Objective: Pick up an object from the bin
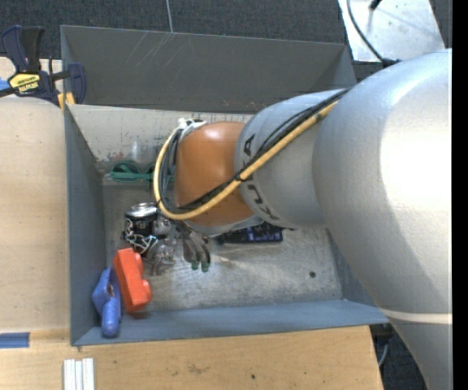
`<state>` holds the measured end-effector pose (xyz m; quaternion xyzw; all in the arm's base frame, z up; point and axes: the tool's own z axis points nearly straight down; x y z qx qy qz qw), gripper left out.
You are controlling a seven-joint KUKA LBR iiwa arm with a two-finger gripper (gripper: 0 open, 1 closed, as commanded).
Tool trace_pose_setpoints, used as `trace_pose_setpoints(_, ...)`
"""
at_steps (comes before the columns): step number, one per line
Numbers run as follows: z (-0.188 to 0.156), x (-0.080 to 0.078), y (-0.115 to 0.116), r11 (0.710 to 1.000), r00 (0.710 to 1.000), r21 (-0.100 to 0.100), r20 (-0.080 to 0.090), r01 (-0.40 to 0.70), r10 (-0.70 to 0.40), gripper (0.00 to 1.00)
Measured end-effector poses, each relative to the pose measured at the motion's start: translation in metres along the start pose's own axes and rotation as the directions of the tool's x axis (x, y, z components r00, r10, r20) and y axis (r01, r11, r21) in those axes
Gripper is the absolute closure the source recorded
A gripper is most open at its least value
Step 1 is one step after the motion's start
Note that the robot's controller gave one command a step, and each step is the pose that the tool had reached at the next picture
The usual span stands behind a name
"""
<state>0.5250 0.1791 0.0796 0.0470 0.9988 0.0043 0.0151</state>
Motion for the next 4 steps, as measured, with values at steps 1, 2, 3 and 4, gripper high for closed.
trace_pose_setpoints(1, -0.014, -0.014, 0.005, 0.999, 0.999, 0.008, -0.024, 0.038, -0.038, 1.0)
trace_pose_setpoints(2, -0.064, 0.005, -0.001, 0.999, 0.999, 0.01, -0.033, 0.033, -0.033, 1.0)
trace_pose_setpoints(3, -0.094, -0.018, 0.002, 0.999, 0.999, 0.007, -0.025, 0.036, -0.036, 1.0)
trace_pose_setpoints(4, -0.136, 0.007, -0.007, 0.999, 0.999, 0.011, -0.035, 0.037, -0.036, 1.0)
